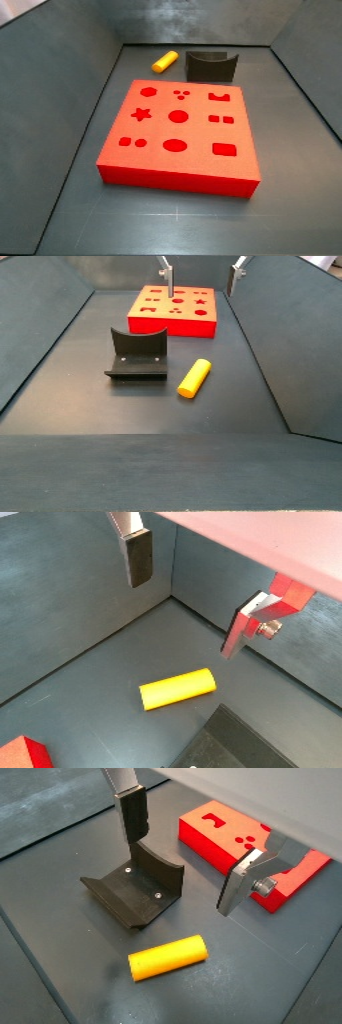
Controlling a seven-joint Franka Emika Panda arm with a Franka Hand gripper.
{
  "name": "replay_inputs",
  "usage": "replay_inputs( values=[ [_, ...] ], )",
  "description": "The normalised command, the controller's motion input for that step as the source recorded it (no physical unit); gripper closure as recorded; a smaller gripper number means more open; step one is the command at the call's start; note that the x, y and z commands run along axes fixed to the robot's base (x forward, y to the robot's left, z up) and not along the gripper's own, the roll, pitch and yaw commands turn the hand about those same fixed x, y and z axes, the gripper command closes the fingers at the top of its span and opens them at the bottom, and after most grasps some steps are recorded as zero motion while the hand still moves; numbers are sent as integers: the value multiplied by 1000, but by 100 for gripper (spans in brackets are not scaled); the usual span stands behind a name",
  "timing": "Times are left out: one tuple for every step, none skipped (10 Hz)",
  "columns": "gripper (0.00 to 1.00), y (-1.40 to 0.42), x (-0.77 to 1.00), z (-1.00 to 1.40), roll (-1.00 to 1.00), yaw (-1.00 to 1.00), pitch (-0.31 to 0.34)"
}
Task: Pick up the oval object. Move up. Place the oval object on the fixture. Regrasp the oval object. Move to above the board. Insert the oval object.
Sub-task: Pick up the oval object.
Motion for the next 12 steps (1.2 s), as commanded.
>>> replay_inputs(
  values=[
    [0,0,0,0,9,0,0],
    [0,0,0,-14,0,-26,0],
    [0,0,300,-191,64,-723,0],
    [0,0,0,-231,30,-1000,-10],
    [0,0,0,-240,29,-1000,-6],
    [0,0,0,-286,1,-1000,0],
    [0,0,0,-331,0,-1000,-6],
    [0,0,0,-411,0,-1000,-34],
    [0,0,0,-600,0,-1000,-96],
    [0,0,0,-649,0,-1000,-116],
    [0,0,0,-174,-37,-480,-77],
    [0,37,-9,-37,0,0,0]
  ],
)
